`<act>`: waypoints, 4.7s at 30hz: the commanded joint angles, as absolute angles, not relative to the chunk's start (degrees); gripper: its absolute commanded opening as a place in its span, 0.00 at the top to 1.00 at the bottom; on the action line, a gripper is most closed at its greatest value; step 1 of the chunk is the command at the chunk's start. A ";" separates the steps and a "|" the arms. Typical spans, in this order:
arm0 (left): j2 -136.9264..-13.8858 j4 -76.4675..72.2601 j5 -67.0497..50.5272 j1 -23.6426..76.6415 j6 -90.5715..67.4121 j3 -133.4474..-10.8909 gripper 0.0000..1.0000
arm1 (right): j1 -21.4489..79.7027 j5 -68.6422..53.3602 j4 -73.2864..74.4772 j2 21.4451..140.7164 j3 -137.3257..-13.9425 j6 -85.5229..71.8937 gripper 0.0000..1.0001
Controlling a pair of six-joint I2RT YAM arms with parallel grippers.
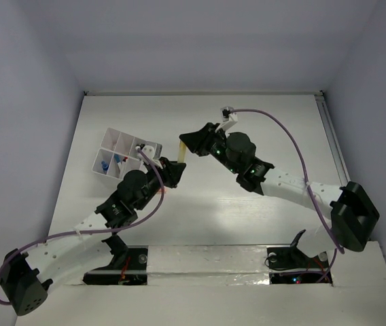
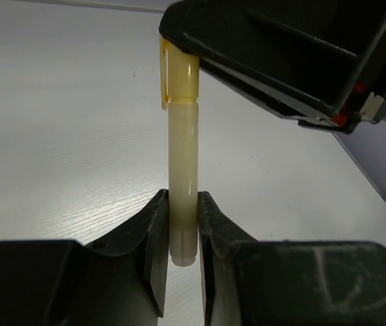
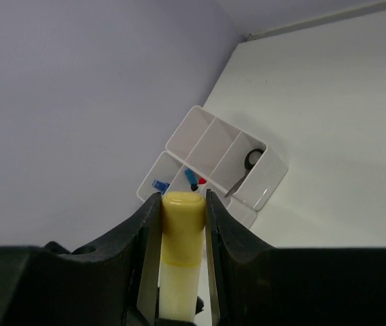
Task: Sort the stationery into containers
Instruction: Close the pen cap on the pen, then place the pen in the storage box.
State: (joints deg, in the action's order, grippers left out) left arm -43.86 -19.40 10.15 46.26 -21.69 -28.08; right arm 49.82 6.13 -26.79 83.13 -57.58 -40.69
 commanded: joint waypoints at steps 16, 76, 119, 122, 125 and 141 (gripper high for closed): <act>-47.29 -29.09 13.36 45.79 -18.28 -38.31 1.00 | 52.47 -7.21 -30.06 81.57 -47.02 -47.90 1.00; -19.51 4.92 26.45 45.79 -10.20 -45.44 0.13 | 52.99 2.55 -22.68 115.65 -89.90 -36.04 1.00; -20.30 2.20 7.03 28.65 -10.81 -40.69 0.01 | 58.54 7.91 -24.43 128.24 -102.04 -32.87 0.43; -20.13 2.11 7.12 28.65 -10.90 -40.61 0.01 | 58.01 8.96 -24.78 125.25 -98.80 -32.70 0.44; -19.95 2.11 7.21 28.12 -10.90 -40.52 0.01 | 57.22 10.19 -26.27 120.34 -92.83 -32.87 0.46; -21.71 2.29 3.34 28.12 -10.90 -40.87 0.01 | 29.19 20.20 3.64 97.64 -64.94 -26.64 0.27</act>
